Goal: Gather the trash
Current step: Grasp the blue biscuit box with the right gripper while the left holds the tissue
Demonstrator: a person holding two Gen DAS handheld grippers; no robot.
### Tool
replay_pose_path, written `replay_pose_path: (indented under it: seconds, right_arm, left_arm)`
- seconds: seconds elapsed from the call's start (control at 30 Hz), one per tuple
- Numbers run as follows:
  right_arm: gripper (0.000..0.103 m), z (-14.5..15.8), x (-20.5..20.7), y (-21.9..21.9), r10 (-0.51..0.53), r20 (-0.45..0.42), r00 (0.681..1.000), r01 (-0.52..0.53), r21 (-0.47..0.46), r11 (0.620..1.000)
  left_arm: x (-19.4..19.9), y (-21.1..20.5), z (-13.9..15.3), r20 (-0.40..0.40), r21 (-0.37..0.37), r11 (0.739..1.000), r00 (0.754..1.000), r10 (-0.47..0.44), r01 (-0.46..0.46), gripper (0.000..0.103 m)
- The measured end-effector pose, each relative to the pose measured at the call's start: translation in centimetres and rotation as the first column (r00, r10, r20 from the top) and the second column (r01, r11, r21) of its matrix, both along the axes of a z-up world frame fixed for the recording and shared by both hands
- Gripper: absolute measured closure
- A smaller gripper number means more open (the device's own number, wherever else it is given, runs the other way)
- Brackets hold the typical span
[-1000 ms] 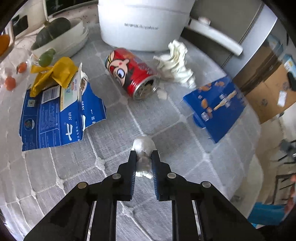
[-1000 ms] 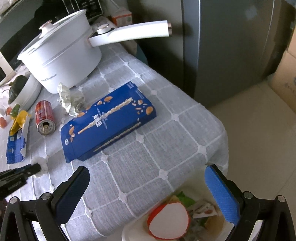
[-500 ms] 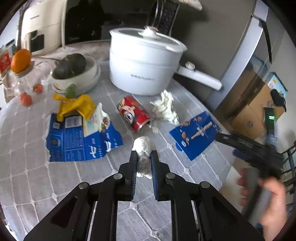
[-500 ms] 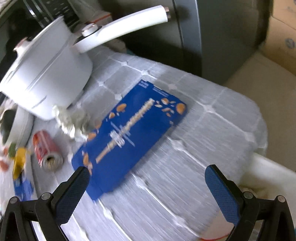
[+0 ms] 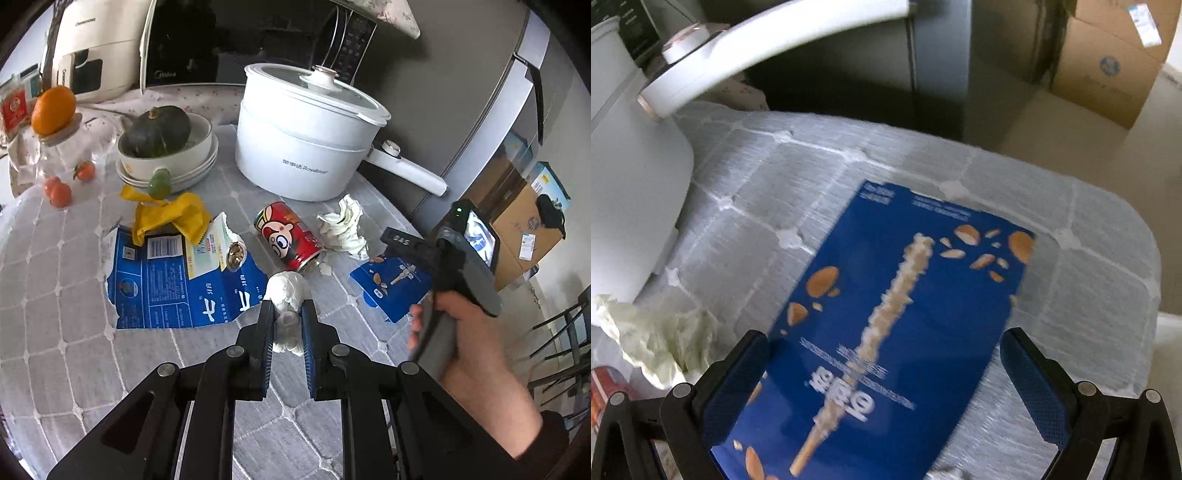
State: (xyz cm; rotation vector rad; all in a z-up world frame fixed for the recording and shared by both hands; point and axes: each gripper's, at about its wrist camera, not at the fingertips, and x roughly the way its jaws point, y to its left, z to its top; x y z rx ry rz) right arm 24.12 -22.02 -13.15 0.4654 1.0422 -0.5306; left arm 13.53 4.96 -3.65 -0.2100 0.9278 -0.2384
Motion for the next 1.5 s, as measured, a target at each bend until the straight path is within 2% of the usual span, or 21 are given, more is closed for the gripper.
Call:
replay_pose_path:
  seconds: [0.13,0.27,0.33,0.43,0.53,0.57,0.63,0.67,0.7,0.77,0.87,0.97,1.03,1.1,1.3,1.4,1.5]
  right_arm:
    - [0.001,0.3,0.8,1.2,0.015,-0.015,1.000,-0.016,-0.086,0.996]
    - [0.001,0.3,0.6,2.1,0.071,-0.033,0.997,-0.074,-0.085,0.994]
    - [0.001,0.4,0.5,2.7,0.148,-0.041,0.988,-0.151,-0.090,0.984]
    - [0.001,0.5,-0.4,3.0,0.275,-0.043,0.961,-0.278,-0.094,0.956]
    - [0.001,0.0,-1.9,2.8,0.404,-0.040,0.914,-0.405,-0.032,0.914]
    - [0.001,0.0,-2.5,2.7,0.467,-0.045,0.883,-0.469,-0.028,0.883]
    - [0.001,0.1,-3.3,2.4,0.525,-0.051,0.849,-0.527,-0.032,0.849]
    - [0.001,0.4,-3.8,2.1,0.529,-0.054,0.847,-0.531,-0.039,0.847]
    - [0.001,0.9,-4.2,1.5,0.519,-0.041,0.853,-0.521,-0.039,0.853]
    - [0.001,2.2,-5.2,0.0,0.470,0.043,0.881,-0.472,0.019,0.882]
    - [0.000,3.3,-5.5,-0.7,0.374,0.095,0.922,-0.382,0.086,0.920]
    - [0.000,3.8,-5.1,0.7,0.262,0.098,0.960,-0.273,0.112,0.956]
    - [0.000,3.7,-4.1,1.9,0.195,0.081,0.977,-0.202,0.083,0.976]
    - [0.000,3.1,-3.4,3.7,0.161,0.063,0.985,-0.163,0.031,0.986]
    - [0.000,0.7,-1.4,5.1,0.114,-0.021,0.993,-0.115,-0.056,0.992]
    - [0.000,0.5,-1.1,5.8,0.128,-0.022,0.992,-0.130,-0.117,0.985]
    - [0.000,0.7,-1.1,5.8,0.134,-0.036,0.990,-0.138,-0.131,0.982]
  left_arm:
    - [0.3,0.0,0.1,0.002,-0.013,1.000,1.000,-0.007,0.007,0.088]
    - [0.4,-0.3,0.1,0.001,-0.022,1.000,1.000,-0.016,0.016,0.088]
    - [0.2,-0.4,0.2,0.000,-0.025,1.000,1.000,-0.017,0.017,0.088]
    - [0.0,-0.3,0.3,0.004,-0.029,0.999,1.000,-0.021,0.021,0.088]
    - [-0.5,-0.1,0.6,0.011,-0.033,0.999,1.000,-0.023,0.023,0.088]
    - [-0.6,0.0,0.6,0.012,-0.036,0.999,1.000,-0.022,0.023,0.088]
    - [-0.8,0.2,0.6,0.011,-0.046,0.999,1.000,-0.020,0.020,0.088]
    - [-0.8,0.3,0.6,0.009,-0.051,0.998,1.000,-0.018,0.019,0.088]
    - [-0.9,0.4,0.7,0.008,-0.058,0.998,1.000,-0.016,0.016,0.088]
    - [-1.1,0.6,0.8,0.010,-0.069,0.998,1.000,-0.011,0.011,0.088]
    - [-1.2,0.9,1.1,0.019,-0.079,0.997,1.000,0.004,-0.003,0.088]
    - [-1.2,1.7,1.2,0.019,-0.098,0.995,0.999,0.028,-0.026,0.088]
    - [-1.2,2.2,1.2,0.016,-0.109,0.993,0.999,0.041,-0.039,0.088]
    - [-1.2,2.7,1.3,0.017,-0.113,0.993,0.999,0.047,-0.045,0.088]
    - [-1.0,4.3,1.5,0.024,-0.114,0.992,0.998,0.056,-0.053,0.088]
    - [-0.7,5.0,1.4,0.022,-0.128,0.990,0.998,0.066,-0.063,0.088]
    - [-0.7,5.1,1.4,0.020,-0.144,0.988,0.998,0.063,-0.060,0.088]
